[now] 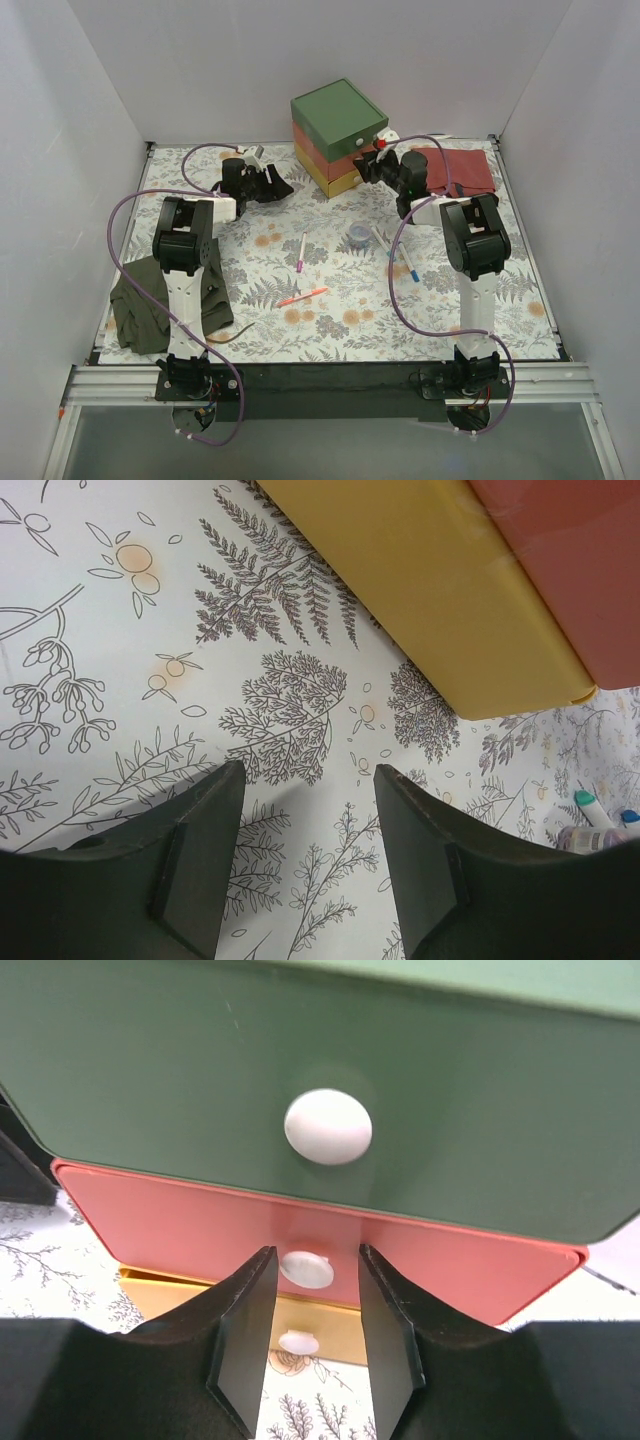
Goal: Sort the stationery into containers
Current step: Open the drawer in the storage box.
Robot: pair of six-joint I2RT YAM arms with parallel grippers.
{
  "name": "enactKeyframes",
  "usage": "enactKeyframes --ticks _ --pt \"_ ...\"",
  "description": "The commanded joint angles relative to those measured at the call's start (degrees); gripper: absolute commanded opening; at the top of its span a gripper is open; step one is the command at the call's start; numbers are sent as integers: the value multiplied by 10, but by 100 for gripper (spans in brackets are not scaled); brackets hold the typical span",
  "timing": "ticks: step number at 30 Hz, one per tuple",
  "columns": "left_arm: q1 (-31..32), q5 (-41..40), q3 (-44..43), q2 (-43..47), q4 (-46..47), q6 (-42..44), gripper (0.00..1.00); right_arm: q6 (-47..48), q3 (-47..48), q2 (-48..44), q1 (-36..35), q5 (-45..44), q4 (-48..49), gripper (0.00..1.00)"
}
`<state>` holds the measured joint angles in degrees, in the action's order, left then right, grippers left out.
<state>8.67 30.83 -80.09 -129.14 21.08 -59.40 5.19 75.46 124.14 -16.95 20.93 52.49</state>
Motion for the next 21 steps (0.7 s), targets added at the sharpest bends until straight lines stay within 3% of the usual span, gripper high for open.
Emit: enactKeyframes --ticks 1,12,18,19,21 --pt "-6 12 -15 -6 4 -2 54 11 -1 -11 -6 -38 12 48" --pt "-8 8 -16 -8 2 0 54 2 36 19 -11 -66 -23 47" --pt "-8 8 -17 -12 6 -5 54 -2 38 21 -10 -69 -33 25" --pt "-8 10 -17 -14 6 -6 54 -4 38 20 -11 -68 -34 15" --pt "-8 10 -18 -14 7 -6 54 -4 32 14 -12 -73 -35 7"
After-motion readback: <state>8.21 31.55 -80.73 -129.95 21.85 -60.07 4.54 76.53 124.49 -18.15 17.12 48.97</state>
